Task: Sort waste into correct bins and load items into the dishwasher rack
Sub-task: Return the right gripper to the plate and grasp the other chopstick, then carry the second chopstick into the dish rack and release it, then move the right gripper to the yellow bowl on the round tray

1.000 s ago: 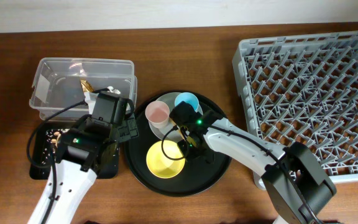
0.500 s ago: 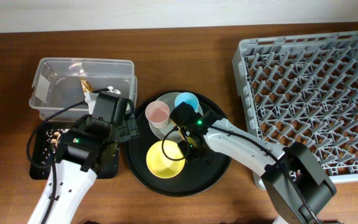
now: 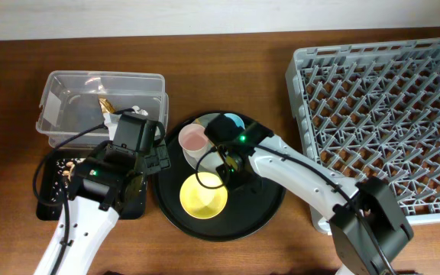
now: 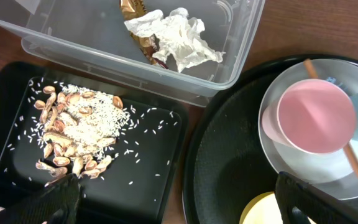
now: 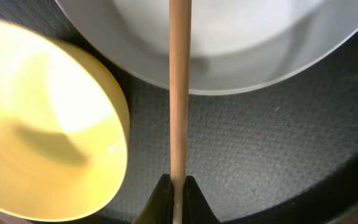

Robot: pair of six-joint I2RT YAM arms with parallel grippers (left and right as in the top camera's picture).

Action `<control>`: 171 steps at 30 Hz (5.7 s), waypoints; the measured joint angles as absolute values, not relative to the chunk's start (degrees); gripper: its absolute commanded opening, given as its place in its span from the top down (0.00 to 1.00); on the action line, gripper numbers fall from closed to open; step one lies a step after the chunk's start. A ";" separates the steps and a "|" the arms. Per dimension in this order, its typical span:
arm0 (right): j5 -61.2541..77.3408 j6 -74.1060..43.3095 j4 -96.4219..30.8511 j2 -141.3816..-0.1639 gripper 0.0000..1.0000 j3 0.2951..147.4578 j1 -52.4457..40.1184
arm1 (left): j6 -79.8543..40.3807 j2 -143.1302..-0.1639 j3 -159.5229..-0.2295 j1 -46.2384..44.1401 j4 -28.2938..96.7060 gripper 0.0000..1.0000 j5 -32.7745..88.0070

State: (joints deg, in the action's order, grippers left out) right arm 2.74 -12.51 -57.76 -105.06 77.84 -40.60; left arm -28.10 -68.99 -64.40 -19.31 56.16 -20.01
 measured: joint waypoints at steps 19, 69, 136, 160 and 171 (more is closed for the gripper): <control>-6.63 -10.46 -76.14 -96.23 0.96 95.85 -27.27 | -28.10 -68.99 -64.40 -19.31 56.16 0.01 -20.01; 19.68 -4.51 -74.32 -96.07 0.32 85.12 -7.94 | -28.10 -68.99 -64.40 -19.31 56.18 0.01 -20.01; 21.28 -6.70 -49.21 -96.82 0.36 71.88 -45.84 | -28.10 -68.99 -64.40 -19.31 56.16 0.01 -20.01; 14.55 -5.39 -37.10 -96.82 0.44 66.74 -54.74 | -28.10 -68.99 -64.40 -19.31 56.18 0.01 -20.01; 14.44 -5.37 -25.87 -96.82 0.57 60.71 -54.74 | -28.10 -68.99 -64.40 -19.31 56.16 0.01 -20.01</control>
State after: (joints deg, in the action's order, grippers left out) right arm 14.44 -5.37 -25.87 -96.82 60.71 -54.74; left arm -28.10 -68.99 -64.40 -19.31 56.16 -20.01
